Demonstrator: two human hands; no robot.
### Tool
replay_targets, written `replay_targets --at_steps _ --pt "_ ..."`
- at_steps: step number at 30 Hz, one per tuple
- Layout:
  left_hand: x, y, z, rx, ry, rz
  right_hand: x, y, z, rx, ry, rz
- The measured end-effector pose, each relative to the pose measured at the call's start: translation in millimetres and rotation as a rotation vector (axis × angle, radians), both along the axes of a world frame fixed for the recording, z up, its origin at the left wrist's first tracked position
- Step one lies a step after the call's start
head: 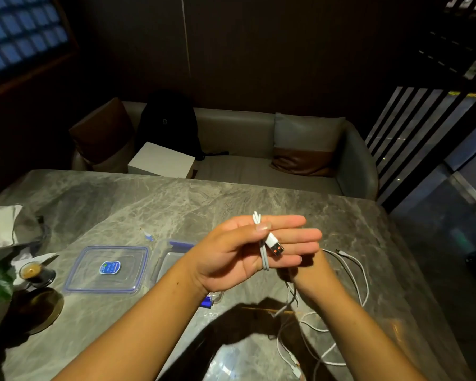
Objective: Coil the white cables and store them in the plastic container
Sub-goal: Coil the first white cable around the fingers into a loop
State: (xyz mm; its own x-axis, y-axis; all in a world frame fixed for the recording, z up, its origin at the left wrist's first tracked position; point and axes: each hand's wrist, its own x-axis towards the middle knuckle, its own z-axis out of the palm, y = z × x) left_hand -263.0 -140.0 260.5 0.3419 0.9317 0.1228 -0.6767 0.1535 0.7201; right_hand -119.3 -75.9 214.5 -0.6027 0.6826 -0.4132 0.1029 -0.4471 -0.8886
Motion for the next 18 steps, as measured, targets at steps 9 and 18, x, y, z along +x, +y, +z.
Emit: replay_targets --at_steps 9,18 --pt "-12 4 -16 -0.088 -0.024 0.159 9 -31 20 0.444 -0.159 0.258" --pt "-20 1 -24 -0.174 0.087 0.201 43 -19 73 0.54 -0.079 0.333"
